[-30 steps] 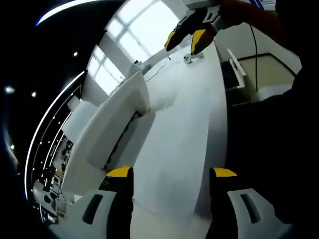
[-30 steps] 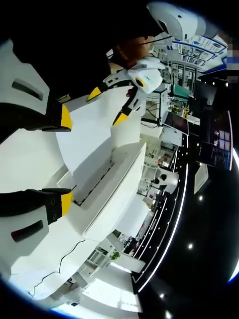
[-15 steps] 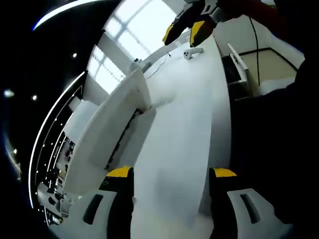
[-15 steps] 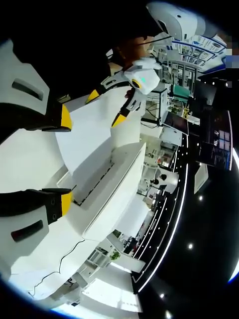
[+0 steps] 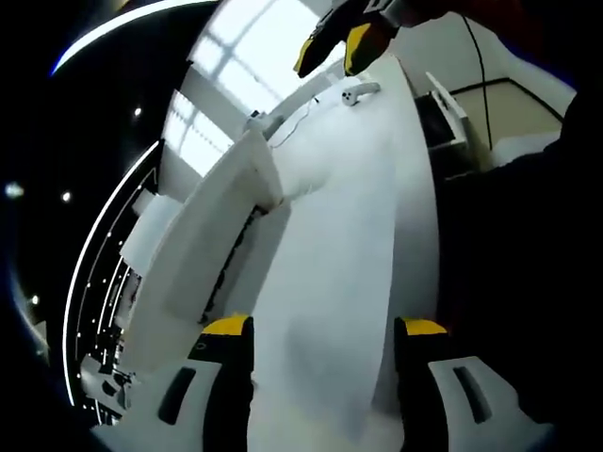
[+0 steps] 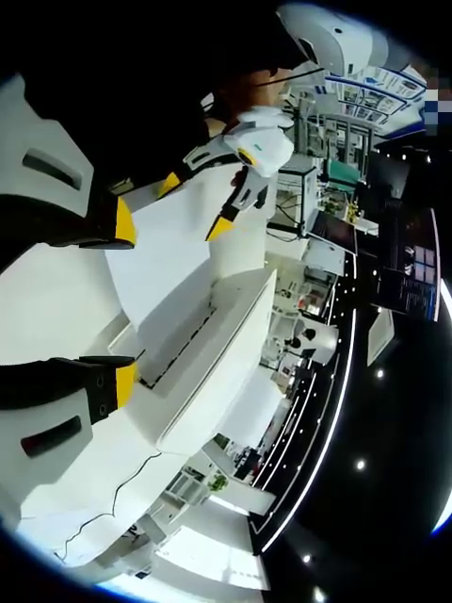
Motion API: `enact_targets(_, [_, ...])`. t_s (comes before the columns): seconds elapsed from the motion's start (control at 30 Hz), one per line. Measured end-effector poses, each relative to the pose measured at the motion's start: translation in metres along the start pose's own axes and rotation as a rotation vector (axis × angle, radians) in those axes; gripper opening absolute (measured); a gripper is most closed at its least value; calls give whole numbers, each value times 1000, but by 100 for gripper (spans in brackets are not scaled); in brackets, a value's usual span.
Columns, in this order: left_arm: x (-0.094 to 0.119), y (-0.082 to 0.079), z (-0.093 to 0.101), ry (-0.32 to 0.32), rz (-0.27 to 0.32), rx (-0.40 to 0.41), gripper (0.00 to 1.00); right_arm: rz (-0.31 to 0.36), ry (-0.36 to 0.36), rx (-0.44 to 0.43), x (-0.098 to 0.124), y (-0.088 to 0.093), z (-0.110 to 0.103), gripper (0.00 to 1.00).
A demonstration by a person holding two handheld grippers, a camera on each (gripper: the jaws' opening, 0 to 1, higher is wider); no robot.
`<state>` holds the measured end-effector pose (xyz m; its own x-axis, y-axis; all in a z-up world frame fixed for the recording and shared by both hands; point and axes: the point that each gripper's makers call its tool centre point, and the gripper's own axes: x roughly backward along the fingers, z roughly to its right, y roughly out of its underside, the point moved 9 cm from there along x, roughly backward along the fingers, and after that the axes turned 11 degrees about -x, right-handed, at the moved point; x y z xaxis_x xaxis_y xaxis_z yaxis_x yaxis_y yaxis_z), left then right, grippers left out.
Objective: Remove the paper from the printer output slot and place it on top of the printer
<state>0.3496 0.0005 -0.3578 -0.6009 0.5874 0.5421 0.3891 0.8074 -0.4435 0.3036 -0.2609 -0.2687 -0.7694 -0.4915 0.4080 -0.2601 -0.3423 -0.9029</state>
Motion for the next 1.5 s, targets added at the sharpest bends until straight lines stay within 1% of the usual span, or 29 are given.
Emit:
enact_targets(0.33, [-3,-2,-1,-23,-7,-19,62,3,0,-4,1,1,0,41])
enact_targets(0.63, [-6,-3,1,-55,-19,-47,57,6,3,-5,2,1,0,41])
enact_targets(0.9, [-9,-2,1,-65,-29,-74,53,4,2,-7,1,1,-1,41])
enact_targets(1.0, [-10,-3,2,-66,-35,-92,51,4,0,-6,0,1,-1,41])
enact_targets(1.2, [-11,-4,2,-56,-43,-100,47,3,3,-7,0,2,0,41])
enact_targets(1.33, [-9,-5,2,-53,-44,-115,41,4,3,-8,1,1,-1,41])
enact_targets(1.4, [-9,-6,3,-48,-40,-115,39,2,1,-7,0,2,-1,41])
enact_targets(1.5, [-9,-5,5,-30,-55,-139,33,0,-2,-5,-1,2,-2,41])
